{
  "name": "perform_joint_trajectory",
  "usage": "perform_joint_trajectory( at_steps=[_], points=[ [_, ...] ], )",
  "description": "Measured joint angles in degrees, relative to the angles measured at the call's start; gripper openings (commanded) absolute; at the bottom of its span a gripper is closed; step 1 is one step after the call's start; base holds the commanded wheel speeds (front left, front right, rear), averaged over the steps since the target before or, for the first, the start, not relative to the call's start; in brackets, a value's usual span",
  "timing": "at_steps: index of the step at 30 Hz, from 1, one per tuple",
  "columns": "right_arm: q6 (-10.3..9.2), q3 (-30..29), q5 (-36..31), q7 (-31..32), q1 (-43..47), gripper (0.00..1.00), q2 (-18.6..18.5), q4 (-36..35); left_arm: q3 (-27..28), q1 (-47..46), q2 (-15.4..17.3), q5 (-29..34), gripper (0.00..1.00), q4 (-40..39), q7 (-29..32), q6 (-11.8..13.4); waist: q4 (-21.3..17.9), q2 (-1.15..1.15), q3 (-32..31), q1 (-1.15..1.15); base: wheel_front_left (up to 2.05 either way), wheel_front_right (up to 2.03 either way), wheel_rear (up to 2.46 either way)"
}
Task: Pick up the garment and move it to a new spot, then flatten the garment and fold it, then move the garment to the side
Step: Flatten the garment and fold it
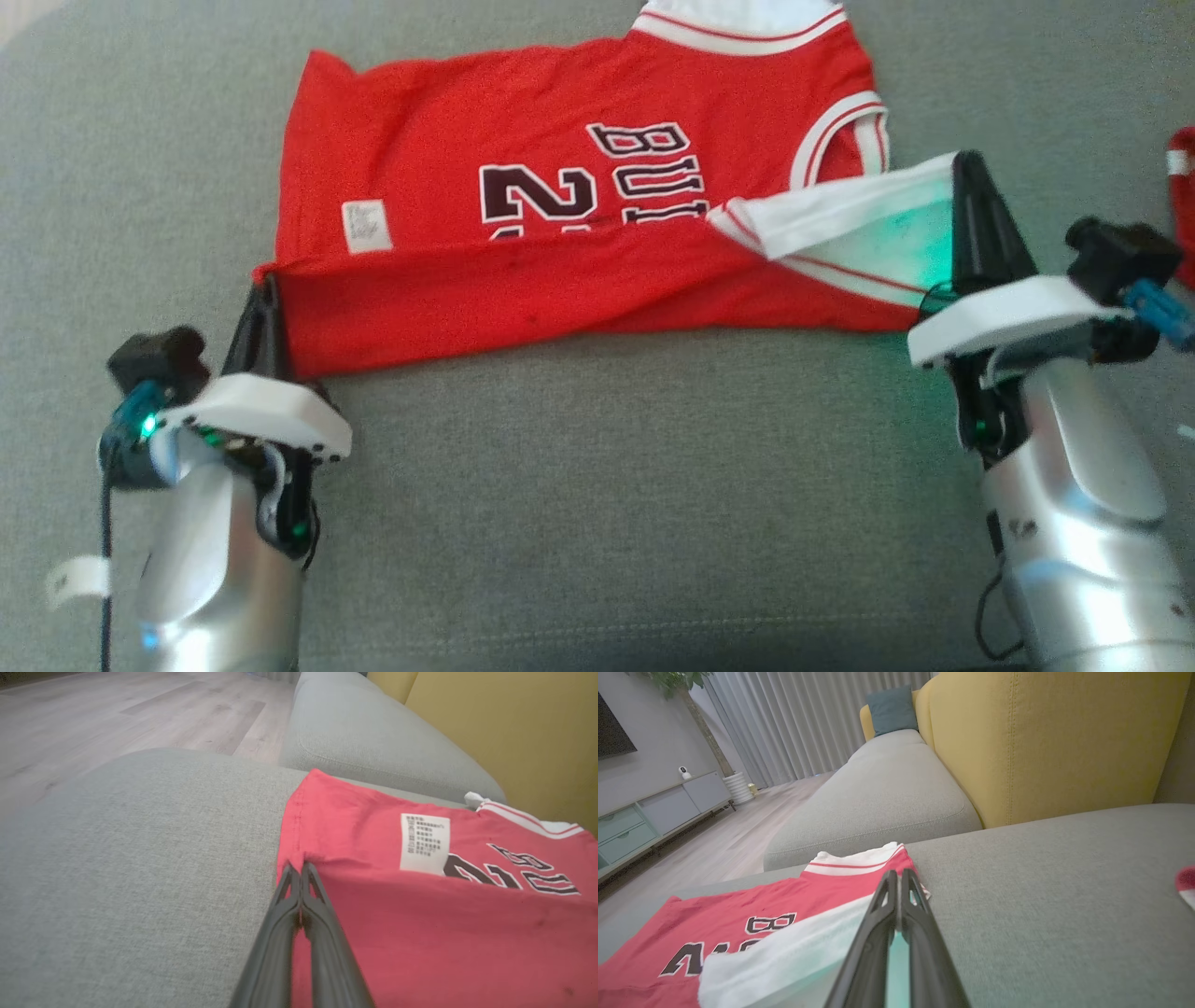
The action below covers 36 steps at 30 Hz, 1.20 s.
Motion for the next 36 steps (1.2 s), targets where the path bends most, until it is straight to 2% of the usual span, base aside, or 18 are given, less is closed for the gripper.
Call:
perform_joint_trajectory(
  at_steps=[8,9,10,11,17,22,28,36],
  points=[
    [0.0,-1.07,-3.48,-2.05,-5.37,0.0,0.35,7.69,-0.41,-4.52,-0.02,2.42,0.0,3.22,0.0,-0.97,1.46,0.0,3.06,0.0,0.0,0.0,0.0],
    [0.01,-1.48,-3.83,-2.25,-5.87,0.02,0.41,8.38,-0.34,-4.82,-0.02,2.69,0.0,3.2,0.0,-0.97,1.55,0.0,3.29,0.0,0.0,0.0,0.0],
    [0.0,-2.04,-3.91,-2.42,-6.41,0.71,0.45,9.01,-0.25,-5.03,-0.03,2.77,0.45,3.19,0.0,-0.97,1.63,0.0,3.51,0.0,0.0,0.0,0.0],
    [0.0,-2.41,-4.01,-2.43,-6.81,1.0,0.44,9.53,-0.03,-5.09,-0.07,2.78,1.0,2.98,0.0,-0.96,1.7,0.0,3.65,0.0,0.0,0.0,0.0],
    [0.01,-4.12,-3.58,-2.59,-6.78,1.0,0.53,4.6,0.98,-3.48,-0.1,1.85,1.0,-1.48,0.0,0.57,1.79,0.0,3.43,0.01,0.0,0.0,0.0],
    [0.0,-4.37,-1.08,-2.6,0.95,1.0,0.63,0.47,-1.12,3.6,-0.07,-2.36,1.0,-5.22,-0.01,2.74,1.85,0.0,2.03,0.0,0.0,0.0,0.0],
    [0.0,-4.14,0.59,-2.6,9.39,1.0,0.99,0.53,-2.9,8.17,-0.05,-4.63,1.0,-6.21,0.0,4.7,2.04,0.0,0.91,0.0,0.0,0.0,0.0],
    [0.01,-2.22,2.68,-2.6,10.34,1.0,1.12,2.53,-3.58,8.61,-0.02,-4.99,1.0,-7.0,0.0,5.25,2.03,0.0,0.73,0.0,0.0,0.0,0.0]
  ],
)
